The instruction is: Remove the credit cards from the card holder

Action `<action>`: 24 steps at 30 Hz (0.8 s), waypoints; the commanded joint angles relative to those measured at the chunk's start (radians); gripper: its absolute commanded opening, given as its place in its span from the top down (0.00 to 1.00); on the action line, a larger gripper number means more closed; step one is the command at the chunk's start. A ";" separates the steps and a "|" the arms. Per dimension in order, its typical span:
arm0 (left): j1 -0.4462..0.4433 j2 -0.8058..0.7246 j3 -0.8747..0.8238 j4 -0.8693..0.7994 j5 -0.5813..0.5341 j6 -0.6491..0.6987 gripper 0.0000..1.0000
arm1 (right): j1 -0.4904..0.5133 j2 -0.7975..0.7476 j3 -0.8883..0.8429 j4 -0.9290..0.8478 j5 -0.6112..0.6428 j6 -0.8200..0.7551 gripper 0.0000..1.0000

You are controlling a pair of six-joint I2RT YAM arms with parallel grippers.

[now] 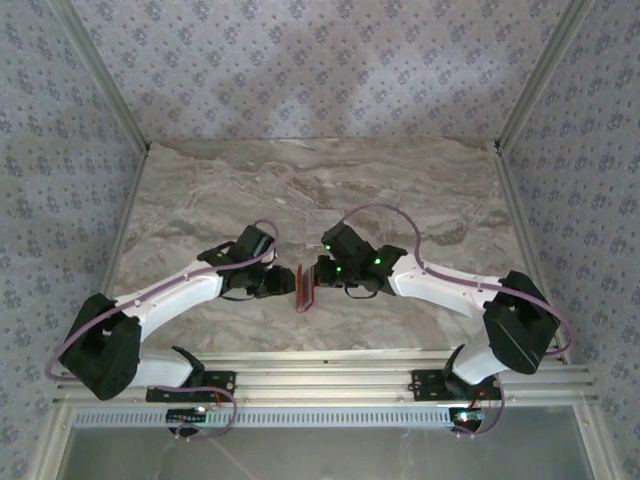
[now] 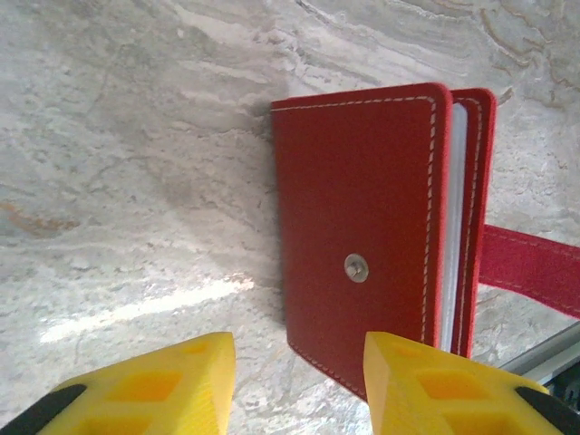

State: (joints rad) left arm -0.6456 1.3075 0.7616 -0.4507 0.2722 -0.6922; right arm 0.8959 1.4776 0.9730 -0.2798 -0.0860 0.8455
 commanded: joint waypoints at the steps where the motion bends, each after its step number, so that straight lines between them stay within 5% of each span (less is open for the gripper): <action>1: 0.007 -0.046 -0.001 -0.057 -0.040 0.017 0.58 | -0.005 -0.041 -0.011 0.012 -0.006 -0.005 1.00; 24: 0.058 -0.110 -0.004 -0.061 -0.024 0.030 0.52 | 0.020 0.041 0.123 0.019 -0.100 -0.079 1.00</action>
State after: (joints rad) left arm -0.5945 1.1877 0.7616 -0.5129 0.2237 -0.6773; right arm 0.9081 1.5131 1.0592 -0.2569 -0.1658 0.7979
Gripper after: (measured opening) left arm 0.478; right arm 0.043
